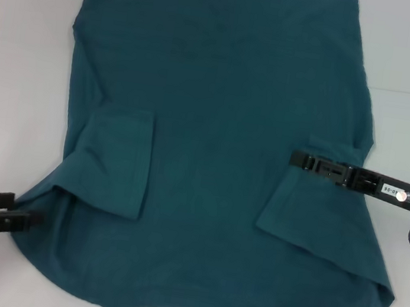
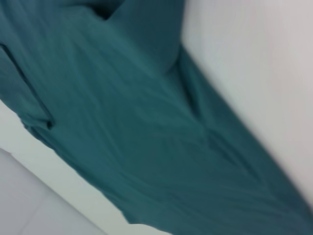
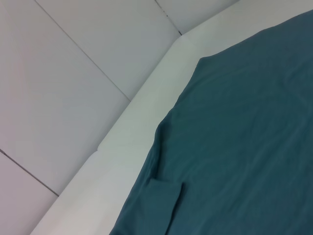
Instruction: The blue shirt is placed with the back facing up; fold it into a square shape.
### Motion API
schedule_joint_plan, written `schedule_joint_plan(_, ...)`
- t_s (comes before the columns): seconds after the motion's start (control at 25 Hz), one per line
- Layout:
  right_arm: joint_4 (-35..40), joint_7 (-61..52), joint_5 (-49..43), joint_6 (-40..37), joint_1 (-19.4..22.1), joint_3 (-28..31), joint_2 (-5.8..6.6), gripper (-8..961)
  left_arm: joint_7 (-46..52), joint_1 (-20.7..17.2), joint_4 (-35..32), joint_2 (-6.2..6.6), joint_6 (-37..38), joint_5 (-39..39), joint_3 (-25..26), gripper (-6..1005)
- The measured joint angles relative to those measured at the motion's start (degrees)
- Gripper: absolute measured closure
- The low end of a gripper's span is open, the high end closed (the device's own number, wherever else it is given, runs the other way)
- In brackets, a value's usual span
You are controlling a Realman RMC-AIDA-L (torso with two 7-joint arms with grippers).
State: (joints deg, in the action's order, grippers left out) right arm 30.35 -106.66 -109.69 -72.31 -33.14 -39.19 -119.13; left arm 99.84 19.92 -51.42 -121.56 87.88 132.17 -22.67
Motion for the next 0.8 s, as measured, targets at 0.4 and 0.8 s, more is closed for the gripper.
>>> schedule_joint_plan(0.4, 0.0, 0.1, 0.0, 0.5, 0.0, 0.1, 0.14, 35, 2.0, 0.6, 1.3, -0.23, -6.1, 0.0, -0.5, 171)
schedule_joint_plan(0.8, 0.0, 0.1, 0.0, 0.5, 0.1, 0.4, 0.24, 35, 1.8, 1.3, 3.3, -0.36, -10.4, 0.0, -3.6, 173)
